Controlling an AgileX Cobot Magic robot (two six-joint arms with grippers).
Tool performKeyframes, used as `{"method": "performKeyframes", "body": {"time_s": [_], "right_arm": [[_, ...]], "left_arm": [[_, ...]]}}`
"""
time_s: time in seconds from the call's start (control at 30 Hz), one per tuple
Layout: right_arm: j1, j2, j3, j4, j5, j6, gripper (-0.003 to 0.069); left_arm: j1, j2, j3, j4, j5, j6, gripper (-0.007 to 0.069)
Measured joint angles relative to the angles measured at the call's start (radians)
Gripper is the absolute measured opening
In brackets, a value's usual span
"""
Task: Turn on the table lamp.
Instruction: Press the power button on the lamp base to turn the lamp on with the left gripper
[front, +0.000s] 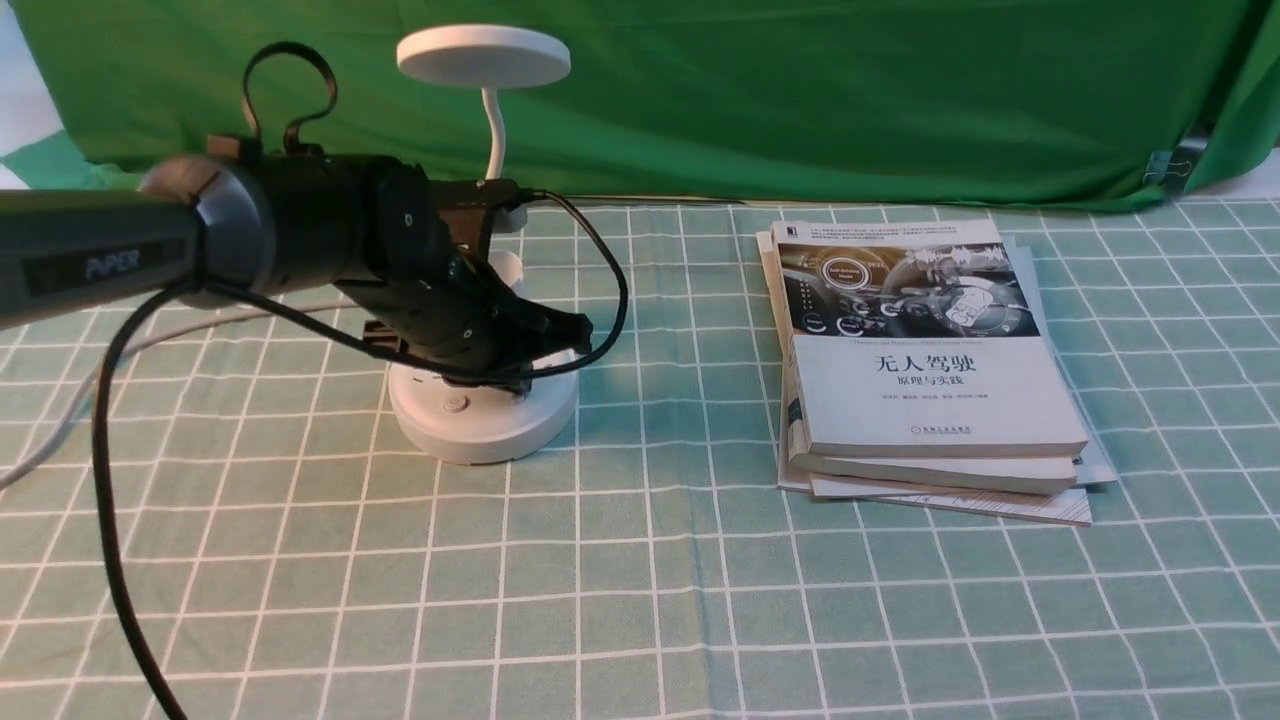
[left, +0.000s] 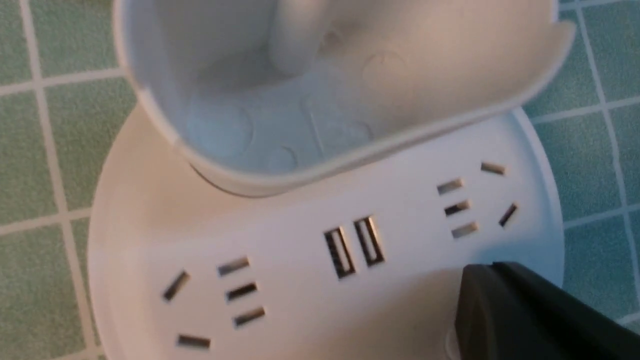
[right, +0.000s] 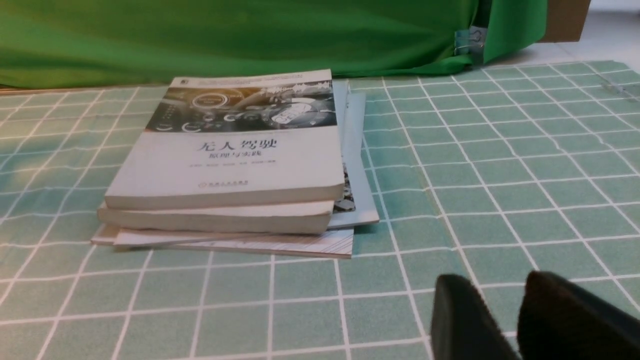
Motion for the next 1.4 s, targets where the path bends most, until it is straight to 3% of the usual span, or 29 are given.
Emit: {"method": "performKeyframes", "body": {"time_s": [1.4], "right_arm": [[0.000,0.000,0.000,0.000,0.002,0.000,0.0239]], "left_arm": [[0.000,0.022,-0.048,0.008,0.092,-0.030,0.0000]]}}
